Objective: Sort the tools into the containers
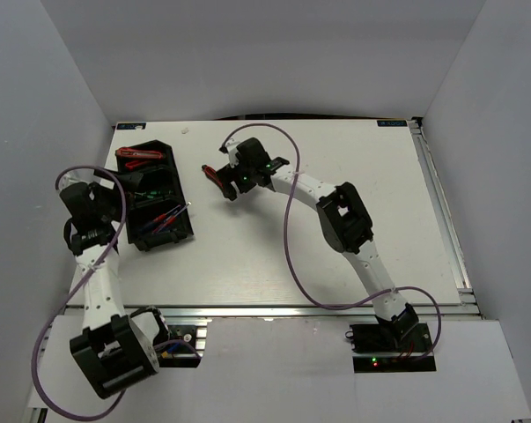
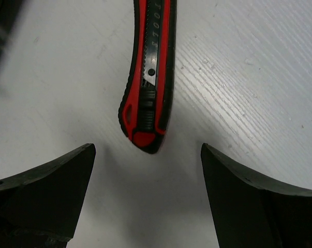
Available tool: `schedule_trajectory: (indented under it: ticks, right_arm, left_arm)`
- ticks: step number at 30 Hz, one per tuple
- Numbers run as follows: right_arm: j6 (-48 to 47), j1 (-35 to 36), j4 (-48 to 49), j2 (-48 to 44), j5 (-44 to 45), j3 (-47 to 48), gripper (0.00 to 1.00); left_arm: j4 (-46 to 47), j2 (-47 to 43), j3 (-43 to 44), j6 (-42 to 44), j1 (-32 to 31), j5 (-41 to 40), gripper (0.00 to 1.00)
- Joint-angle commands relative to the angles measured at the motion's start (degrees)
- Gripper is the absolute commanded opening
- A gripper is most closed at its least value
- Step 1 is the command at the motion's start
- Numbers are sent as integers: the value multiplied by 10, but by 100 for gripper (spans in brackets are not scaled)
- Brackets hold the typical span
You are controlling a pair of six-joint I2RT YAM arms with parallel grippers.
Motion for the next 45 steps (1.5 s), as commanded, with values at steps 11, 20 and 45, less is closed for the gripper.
schedule_trajectory:
  ticks: [11,20,45]
  right_arm:
    - [12,34,54,68,130,75,89]
    - [-9,53,47,78,142,69,40]
    - [119,-69,72,-249,-185,-265,0]
  left_arm:
    - [-118,-156,-31,10,0,12,98]
    - [-149,-165,-17,4,1,-1,98]
    - [154,261,90,-97,-331,83,86]
